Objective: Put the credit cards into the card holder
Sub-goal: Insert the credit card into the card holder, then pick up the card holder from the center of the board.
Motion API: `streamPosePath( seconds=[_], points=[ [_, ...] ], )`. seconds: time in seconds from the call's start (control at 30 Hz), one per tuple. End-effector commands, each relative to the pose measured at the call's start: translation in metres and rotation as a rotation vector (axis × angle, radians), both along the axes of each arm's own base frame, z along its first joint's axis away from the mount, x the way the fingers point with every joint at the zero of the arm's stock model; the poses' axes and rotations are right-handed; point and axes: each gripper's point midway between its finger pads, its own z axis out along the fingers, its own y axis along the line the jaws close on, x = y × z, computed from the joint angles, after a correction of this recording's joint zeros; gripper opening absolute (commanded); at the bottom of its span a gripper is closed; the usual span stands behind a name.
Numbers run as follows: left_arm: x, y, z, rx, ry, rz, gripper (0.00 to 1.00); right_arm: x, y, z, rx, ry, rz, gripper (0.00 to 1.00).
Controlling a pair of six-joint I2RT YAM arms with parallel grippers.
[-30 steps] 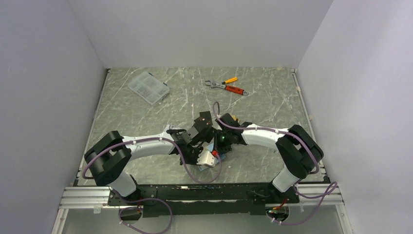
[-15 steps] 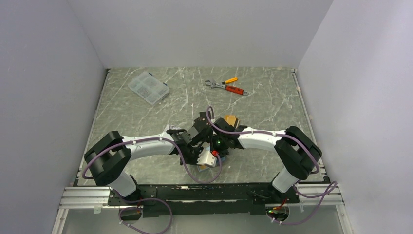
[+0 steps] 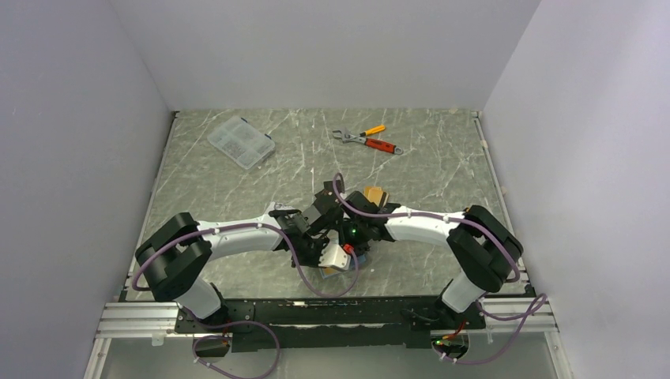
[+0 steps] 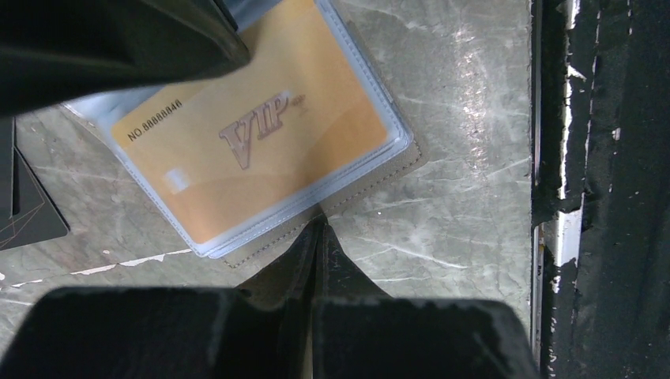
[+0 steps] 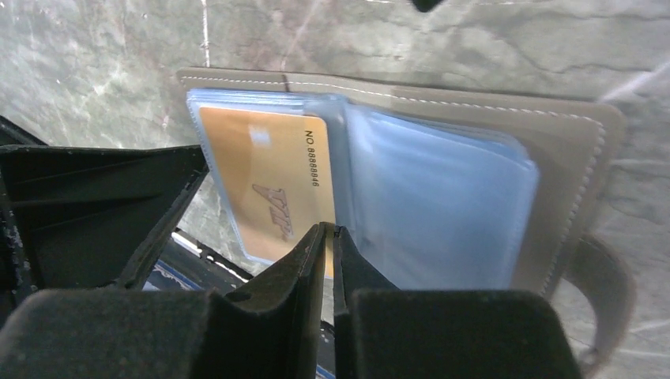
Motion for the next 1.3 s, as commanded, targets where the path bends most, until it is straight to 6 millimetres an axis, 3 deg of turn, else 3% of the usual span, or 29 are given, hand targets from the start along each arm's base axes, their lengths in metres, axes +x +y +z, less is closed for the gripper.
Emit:
streamPosePath(
  seconds=[0.0,0.13,0.17,0.2,0.3,0.47,0.8,1.0,1.27],
  points=[
    [0.007,-0.008,0.006,-0.031,-0.026,-0.024,0.04,0.003,0.028,0.016,0.071,-0.031,0.056,0.10],
    [0.011,-0.008,0.008,-0.032,-0.017,-0.017,0.04,0.004,0.016,0.020,0.056,-0.045,0.036,0.16],
    [0.014,-0.007,0.011,-0.038,-0.010,-0.006,0.04,0.006,0.010,0.022,0.053,-0.049,0.019,0.20],
    [0.023,-0.003,0.023,-0.059,0.007,0.029,0.05,0.015,-0.007,0.031,0.074,-0.072,-0.038,0.30],
    [0.034,0.002,0.041,-0.088,0.020,0.069,0.05,0.025,-0.025,0.046,0.079,-0.110,-0.093,0.44],
    [0.030,0.006,0.052,-0.099,0.049,0.076,0.06,0.031,-0.053,0.061,0.074,-0.161,-0.150,0.60],
    [0.027,0.012,0.031,-0.046,0.085,0.094,0.06,0.016,-0.102,0.034,0.076,-0.110,-0.244,0.72],
    [0.026,0.012,0.029,-0.044,0.091,0.104,0.06,0.005,-0.108,0.013,0.085,-0.064,-0.274,0.73],
    [0.024,0.013,0.019,-0.044,0.096,0.096,0.06,0.000,-0.083,0.019,0.275,-0.036,-0.249,0.73]
  ],
)
